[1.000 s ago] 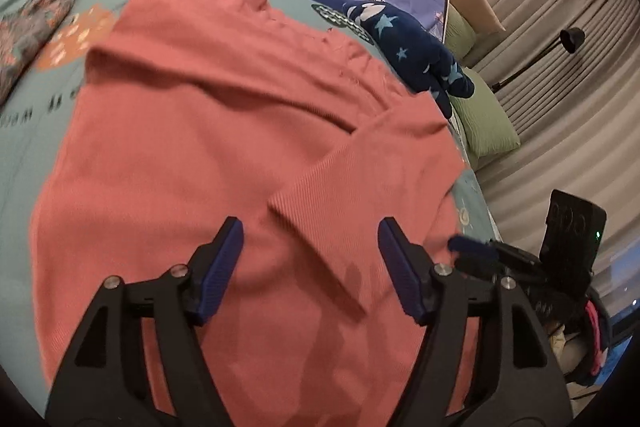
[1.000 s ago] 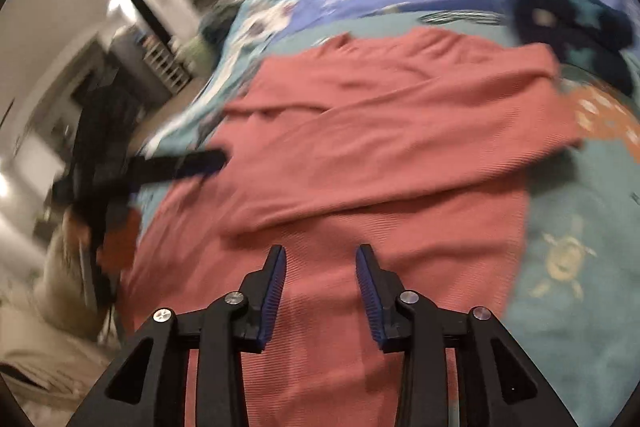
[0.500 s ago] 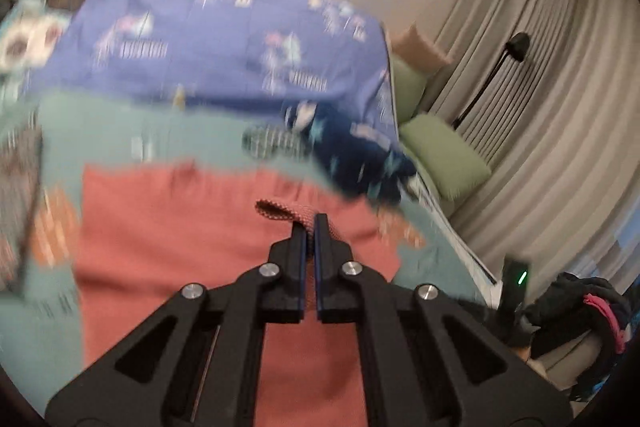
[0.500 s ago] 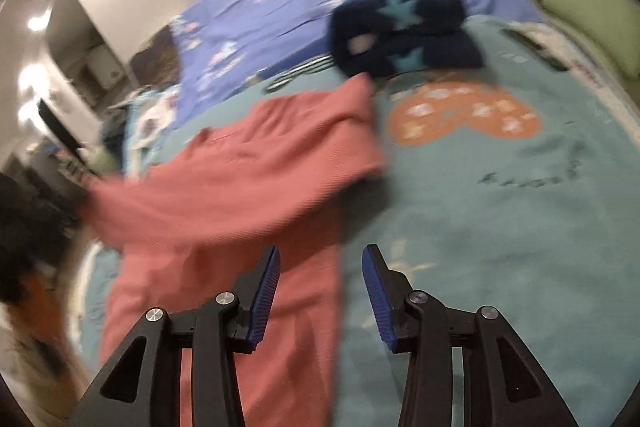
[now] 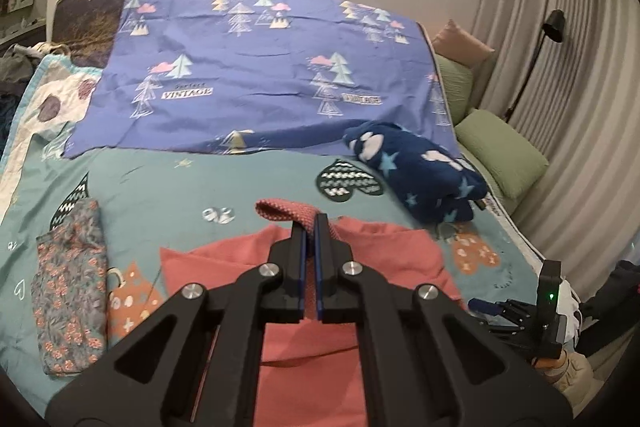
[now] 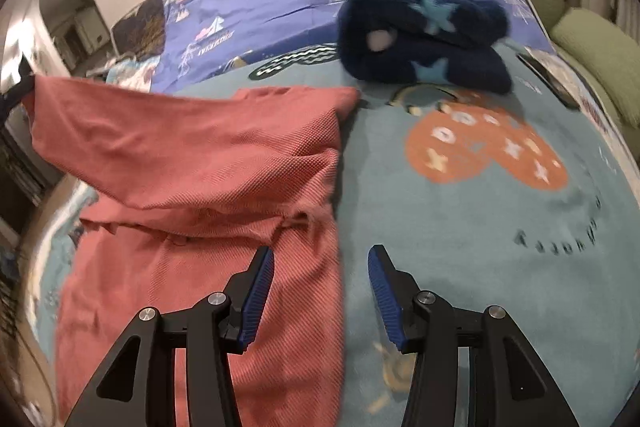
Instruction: Fold small clothes
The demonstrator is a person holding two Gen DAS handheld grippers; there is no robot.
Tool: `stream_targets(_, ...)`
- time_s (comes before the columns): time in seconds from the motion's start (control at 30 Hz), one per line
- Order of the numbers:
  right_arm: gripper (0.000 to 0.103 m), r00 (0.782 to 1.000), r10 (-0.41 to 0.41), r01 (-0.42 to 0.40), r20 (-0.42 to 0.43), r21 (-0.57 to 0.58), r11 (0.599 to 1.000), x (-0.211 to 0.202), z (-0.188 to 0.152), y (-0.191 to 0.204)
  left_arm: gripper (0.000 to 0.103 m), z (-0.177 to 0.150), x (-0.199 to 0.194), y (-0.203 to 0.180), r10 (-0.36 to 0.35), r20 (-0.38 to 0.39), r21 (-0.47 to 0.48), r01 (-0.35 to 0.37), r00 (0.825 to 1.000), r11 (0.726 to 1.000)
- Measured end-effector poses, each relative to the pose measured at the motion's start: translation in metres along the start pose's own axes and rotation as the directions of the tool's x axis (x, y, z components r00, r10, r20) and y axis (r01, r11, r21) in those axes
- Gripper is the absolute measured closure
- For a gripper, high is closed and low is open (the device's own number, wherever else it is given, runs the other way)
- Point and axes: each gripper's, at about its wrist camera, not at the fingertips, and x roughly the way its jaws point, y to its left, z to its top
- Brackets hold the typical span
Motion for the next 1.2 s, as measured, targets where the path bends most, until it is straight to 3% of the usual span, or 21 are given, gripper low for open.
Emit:
stream_targets(0.17, 0.053, 0.997, -0.074, 0.074, -0.007, -0.048, 0.996, 0.017, 0.005, 0.007, 0.099, -0.003, 0.011, 0.018, -0.006, -0.030, -0.041, 0.005, 1.000, 0.999)
stream_targets(0.27, 0.057, 0.993, -0.110, 0.111, 0.035, -0.028, 0.993, 0.015, 0.005, 0.001, 0.099, -0.012, 0.021, 0.026, -0.003, -0.054, -0.058, 0.000, 0.999, 0.998)
stream_targets(0.3, 0.062, 0.989, -0.132, 0.132, 0.062, 0.015, 0.991, 0.010, 0.005, -0.007, 0.099, -0.015, 0.024, 0.029, -0.005, -0.063, -0.066, 0.001, 0.998, 0.998)
stream_targets(0.4, 0.063, 0.994, -0.079, 0.068, 0.070, 0.153, 0.986, 0.001, -0.002, -0.033, 0.099, -0.032, 0.038, 0.039, -0.013, -0.107, -0.105, 0.002, 0.994, 0.994)
stream_targets(0.5, 0.070, 0.989, -0.137, 0.119, 0.054, 0.258, 0.959, -0.004, -0.013, -0.057, 0.099, -0.058, 0.055, 0.050, 0.007, -0.170, -0.124, -0.028, 0.985, 0.992)
stream_targets(0.63, 0.069, 0.998, 0.002, -0.025, 0.070, 0.334, 0.942, -0.018, -0.018, -0.080, 0.098, -0.083, 0.068, 0.070, 0.063, -0.226, -0.152, -0.099, 0.972, 0.983)
stream_targets(0.73, 0.066, 0.991, 0.112, -0.129, 0.073, 0.309, 0.942, -0.022, -0.005, -0.079, 0.086, -0.091, 0.066, 0.090, 0.074, -0.239, -0.217, -0.128, 0.968, 0.968)
stream_targets(0.83, 0.064, 0.969, 0.238, -0.247, 0.065, 0.306, 0.920, -0.009, 0.022, -0.075, 0.072, -0.091, 0.055, 0.096, 0.084, -0.210, -0.237, -0.134, 0.974, 0.962)
stream_targets(0.97, 0.053, 0.962, 0.274, -0.264, 0.008, 0.299, 0.917, 0.029, 0.062, -0.073, 0.051, -0.088, 0.047, 0.100, 0.108, -0.191, -0.226, -0.151, 0.976, 0.962)
stream_targets(1.07, 0.048, 0.951, 0.310, -0.290, -0.014, 0.321, 0.902, 0.058, 0.086, -0.071, 0.042, -0.085, 0.051, 0.110, 0.132, -0.187, -0.238, -0.175, 0.974, 0.955)
stream_targets(1.2, 0.040, 0.935, 0.353, -0.316, -0.033, 0.376, 0.871, 0.091, 0.101, -0.073, 0.037, -0.079, 0.074, 0.132, 0.119, -0.211, -0.284, -0.177, 0.970, 0.942)
